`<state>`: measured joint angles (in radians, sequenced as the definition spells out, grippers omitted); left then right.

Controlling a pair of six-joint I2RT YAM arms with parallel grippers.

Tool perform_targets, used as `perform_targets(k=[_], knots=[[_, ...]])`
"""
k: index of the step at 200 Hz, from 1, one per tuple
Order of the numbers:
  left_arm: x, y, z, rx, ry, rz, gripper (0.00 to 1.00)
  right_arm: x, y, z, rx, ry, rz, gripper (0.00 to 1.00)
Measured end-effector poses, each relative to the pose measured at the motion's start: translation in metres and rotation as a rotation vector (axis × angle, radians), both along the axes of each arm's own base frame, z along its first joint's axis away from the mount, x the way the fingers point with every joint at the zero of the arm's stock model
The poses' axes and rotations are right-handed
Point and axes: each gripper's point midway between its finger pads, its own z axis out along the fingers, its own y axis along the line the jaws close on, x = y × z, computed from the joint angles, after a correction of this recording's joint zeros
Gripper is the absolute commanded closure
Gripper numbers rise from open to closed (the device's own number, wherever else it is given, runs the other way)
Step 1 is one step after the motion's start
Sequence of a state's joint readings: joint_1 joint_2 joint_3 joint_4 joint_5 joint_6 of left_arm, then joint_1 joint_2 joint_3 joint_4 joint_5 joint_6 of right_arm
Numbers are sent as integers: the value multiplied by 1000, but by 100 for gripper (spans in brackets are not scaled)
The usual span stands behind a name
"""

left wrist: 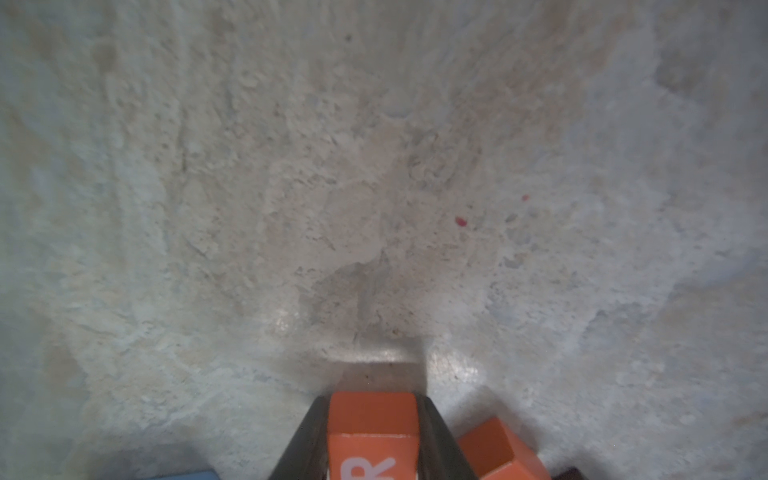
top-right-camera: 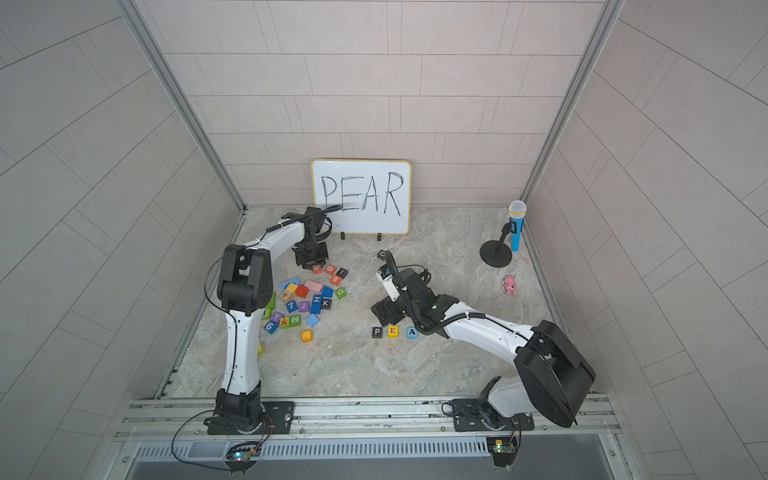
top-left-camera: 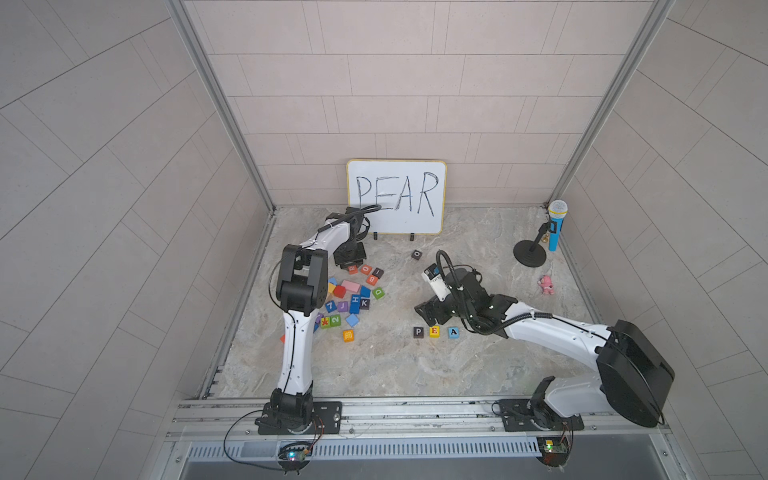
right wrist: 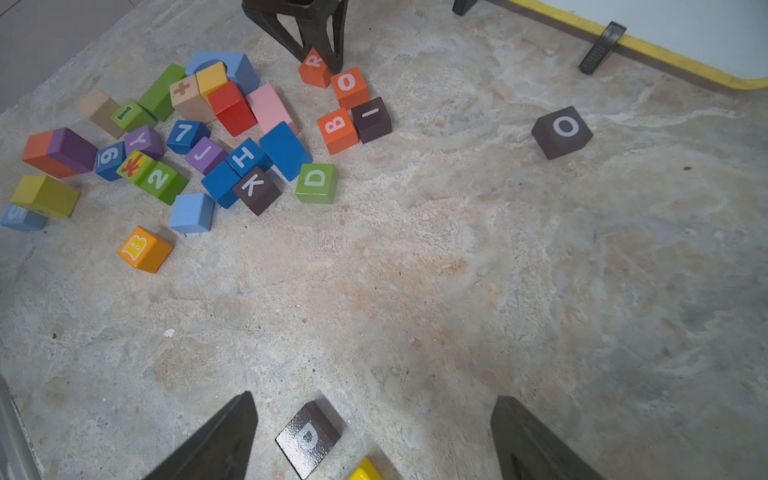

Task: Spell the uppercase word “pear” with letter blocks
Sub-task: Pick up the letter block from the center of the board, then place the letter block at the center of the board.

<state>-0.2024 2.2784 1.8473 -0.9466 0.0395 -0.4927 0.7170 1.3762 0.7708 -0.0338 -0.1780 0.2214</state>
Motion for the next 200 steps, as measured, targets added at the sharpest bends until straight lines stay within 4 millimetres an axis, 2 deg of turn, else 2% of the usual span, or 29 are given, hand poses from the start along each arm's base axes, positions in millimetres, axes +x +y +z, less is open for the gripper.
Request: perform_targets(k=[15, 31, 71, 100, 145, 180, 200], knots=[[0, 0, 6, -2, -11, -2, 92, -1, -1, 3, 4, -4, -1, 7], [1, -1, 22, -10, -43, -9, 100, -3, -4, 8, 9, -11, -7, 7], [-1, -11, 83, -40, -169, -62, 100, -12, -23, 16, 4, -39, -55, 7], [-12, -40, 111, -49, -231, -177, 100, -25, -46, 4, -26, -32, -104, 7], [-38, -101, 111, -33, -237, -415, 100, -45, -81, -22, -94, 9, -181, 7], [-53, -144, 106, -31, -248, -567, 100, -53, -93, -21, -88, 11, -221, 7], [-59, -161, 92, -25, -228, -638, 100, -56, -99, -14, -66, -6, -249, 7]])
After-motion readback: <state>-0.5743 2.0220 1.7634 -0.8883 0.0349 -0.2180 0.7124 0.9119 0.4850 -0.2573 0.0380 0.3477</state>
